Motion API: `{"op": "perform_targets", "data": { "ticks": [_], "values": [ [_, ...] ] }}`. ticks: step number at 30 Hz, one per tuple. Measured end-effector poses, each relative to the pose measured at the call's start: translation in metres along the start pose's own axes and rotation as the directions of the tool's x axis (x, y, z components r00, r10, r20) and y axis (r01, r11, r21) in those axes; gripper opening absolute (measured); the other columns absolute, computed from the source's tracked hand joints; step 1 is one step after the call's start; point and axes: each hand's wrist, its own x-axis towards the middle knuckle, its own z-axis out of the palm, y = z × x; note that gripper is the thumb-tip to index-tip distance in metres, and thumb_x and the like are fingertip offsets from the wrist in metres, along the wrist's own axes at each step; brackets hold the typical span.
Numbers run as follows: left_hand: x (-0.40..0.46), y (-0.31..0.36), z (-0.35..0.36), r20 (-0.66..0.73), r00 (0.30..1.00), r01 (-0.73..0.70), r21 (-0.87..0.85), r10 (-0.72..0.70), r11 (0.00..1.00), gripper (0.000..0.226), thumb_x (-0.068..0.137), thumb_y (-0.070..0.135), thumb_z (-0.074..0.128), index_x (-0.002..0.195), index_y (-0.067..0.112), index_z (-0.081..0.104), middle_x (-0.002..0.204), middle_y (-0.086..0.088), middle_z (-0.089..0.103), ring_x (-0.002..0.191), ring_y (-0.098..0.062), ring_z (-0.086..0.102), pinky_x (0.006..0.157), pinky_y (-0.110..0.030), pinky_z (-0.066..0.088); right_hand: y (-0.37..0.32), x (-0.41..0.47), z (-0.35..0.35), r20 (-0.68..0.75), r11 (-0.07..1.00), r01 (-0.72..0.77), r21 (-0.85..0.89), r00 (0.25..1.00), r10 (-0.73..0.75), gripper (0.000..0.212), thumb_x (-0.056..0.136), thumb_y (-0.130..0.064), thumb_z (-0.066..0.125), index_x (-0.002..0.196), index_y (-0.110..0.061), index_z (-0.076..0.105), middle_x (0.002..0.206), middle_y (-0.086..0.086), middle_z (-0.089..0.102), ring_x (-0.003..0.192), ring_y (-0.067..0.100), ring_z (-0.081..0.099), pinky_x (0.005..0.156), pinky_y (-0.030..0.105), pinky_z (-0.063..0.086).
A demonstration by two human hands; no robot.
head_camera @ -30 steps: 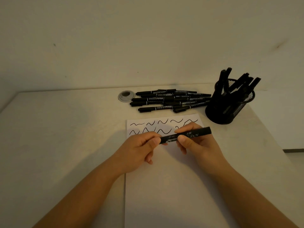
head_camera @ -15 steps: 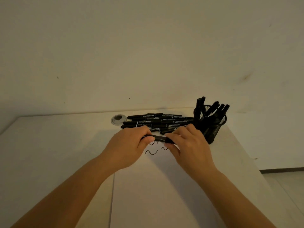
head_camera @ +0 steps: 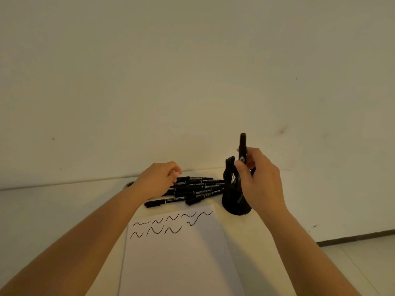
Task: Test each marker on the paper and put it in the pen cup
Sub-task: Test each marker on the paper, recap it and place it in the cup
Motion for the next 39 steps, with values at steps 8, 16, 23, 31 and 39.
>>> {"op": "perform_targets", "data": {
  "ticks": [8,16,23,31,39],
  "values": [
    [0.018,-0.024,0.029,-0.057,0.998,0.03,0.163,-0.021,0.986,0.015,0.092,0.021,0.051,0.102,0.025,0.061,0.103,0.004,0.06,0.087,-0.01,0.053,0.08,-0.03,0.047,0.023,0.0,0.014,-0.023,0.999,-0.008,-0.035,1.0,0.008,0.019,0.09,-0.017,0.055,0.108,-0.019,0.053,0.095,-0.011,0.05,0.08,0.01,0.055,0.066,0.023,0.04],
    [0.019,-0.032,0.038,0.033,0.999,0.014,0.276,-0.024,0.961,0.019,0.087,0.036,0.057,0.103,0.026,0.063,0.105,0.004,0.055,0.095,-0.015,0.056,0.08,-0.032,0.047,0.043,-0.009,0.028,0.148,0.968,-0.04,-0.246,0.986,0.078,0.053,0.089,-0.02,0.055,0.135,-0.029,0.031,0.092,-0.006,0.056,0.076,0.019,0.057,0.061,0.028,0.04],
    [0.022,-0.033,0.043,0.031,0.999,0.024,0.3,-0.035,0.954,0.019,0.088,0.034,0.057,0.103,0.023,0.06,0.108,0.002,0.052,0.097,-0.017,0.052,0.081,-0.032,0.044,0.043,-0.012,0.028,0.079,0.984,-0.028,-0.177,0.996,0.043,0.057,0.088,-0.019,0.053,0.137,-0.036,0.028,0.085,-0.009,0.055,0.064,0.014,0.053,0.054,0.027,0.038],
    [0.008,-0.027,0.036,-0.171,0.985,0.029,0.166,0.0,0.986,0.014,0.09,0.034,0.052,0.099,0.024,0.055,0.096,0.007,0.064,0.086,-0.013,0.058,0.074,-0.033,0.049,0.037,-0.018,0.025,-0.001,0.954,0.085,-0.288,0.996,-0.089,0.037,0.081,-0.008,0.058,0.118,-0.012,0.055,0.11,0.007,0.06,0.101,0.028,0.053,0.078,0.032,0.042],
    [-0.05,0.033,0.011,-0.152,0.984,-0.169,-0.589,0.098,0.79,0.02,0.091,0.016,0.053,0.086,0.034,0.059,0.083,0.016,0.071,0.084,-0.001,0.064,0.073,-0.008,0.045,-0.004,-0.049,0.035,0.264,0.985,0.169,0.025,0.95,-0.17,0.019,0.087,-0.028,0.058,0.104,-0.022,0.063,0.073,-0.012,0.054,0.066,0.002,0.046,0.06,0.016,0.035]
  ]
}}
